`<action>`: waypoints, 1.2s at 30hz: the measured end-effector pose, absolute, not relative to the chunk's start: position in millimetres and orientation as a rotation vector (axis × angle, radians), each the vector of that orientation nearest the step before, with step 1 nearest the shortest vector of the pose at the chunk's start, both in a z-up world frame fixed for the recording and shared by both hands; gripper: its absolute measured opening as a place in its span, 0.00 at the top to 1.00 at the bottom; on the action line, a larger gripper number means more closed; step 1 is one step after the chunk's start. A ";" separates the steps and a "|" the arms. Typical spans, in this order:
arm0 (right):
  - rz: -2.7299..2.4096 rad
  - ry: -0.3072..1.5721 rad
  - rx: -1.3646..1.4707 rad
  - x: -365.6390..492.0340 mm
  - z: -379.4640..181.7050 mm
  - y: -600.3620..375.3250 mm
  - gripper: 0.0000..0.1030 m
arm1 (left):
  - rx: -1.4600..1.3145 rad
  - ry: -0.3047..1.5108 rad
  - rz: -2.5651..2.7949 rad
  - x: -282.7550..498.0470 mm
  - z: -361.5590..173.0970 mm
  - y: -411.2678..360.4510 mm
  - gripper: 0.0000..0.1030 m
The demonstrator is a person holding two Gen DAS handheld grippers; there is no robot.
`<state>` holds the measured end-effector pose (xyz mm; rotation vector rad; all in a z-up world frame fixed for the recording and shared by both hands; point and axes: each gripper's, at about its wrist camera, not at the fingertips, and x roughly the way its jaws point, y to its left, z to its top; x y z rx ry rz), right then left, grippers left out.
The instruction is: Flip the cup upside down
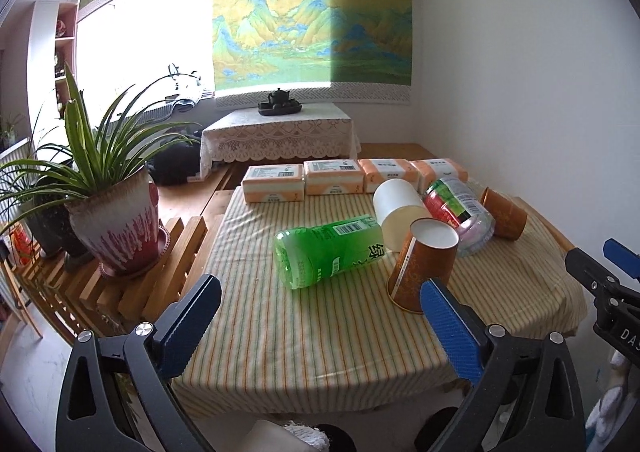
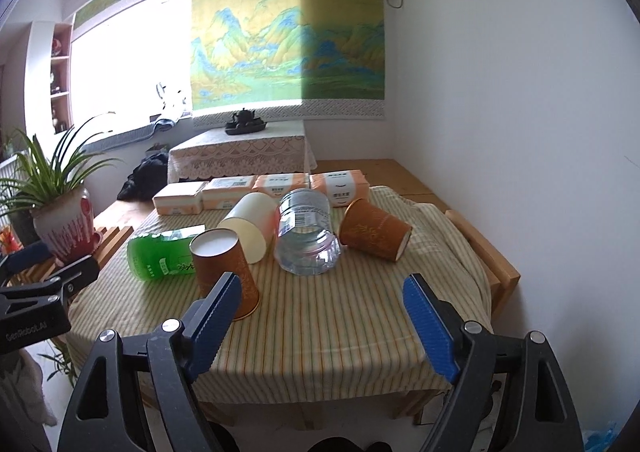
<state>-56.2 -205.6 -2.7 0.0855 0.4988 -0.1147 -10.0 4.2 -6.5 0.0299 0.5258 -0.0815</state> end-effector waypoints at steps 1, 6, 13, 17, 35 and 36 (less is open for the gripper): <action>-0.115 0.497 0.091 -56.6 -2.3 -206.6 0.23 | 0.027 0.527 -0.083 -10.6 -6.8 4.4 0.01; -0.124 0.482 0.074 -58.6 -0.3 -204.9 0.23 | 0.014 0.537 -0.075 -10.6 -11.0 7.3 0.01; -0.118 0.470 0.071 -58.9 1.4 -200.8 0.22 | 0.014 0.542 -0.052 -8.6 -14.6 13.0 0.01; -0.116 0.467 0.079 -58.7 1.3 -201.0 0.22 | 0.010 0.541 -0.048 -7.5 -13.9 15.2 0.01; -0.125 0.464 0.082 -57.9 0.5 -204.1 0.22 | 0.019 0.538 -0.053 -8.2 -12.8 12.0 0.01; -0.124 0.465 0.083 -58.0 0.5 -204.2 0.22 | 0.020 0.537 -0.053 -8.3 -12.5 11.8 0.01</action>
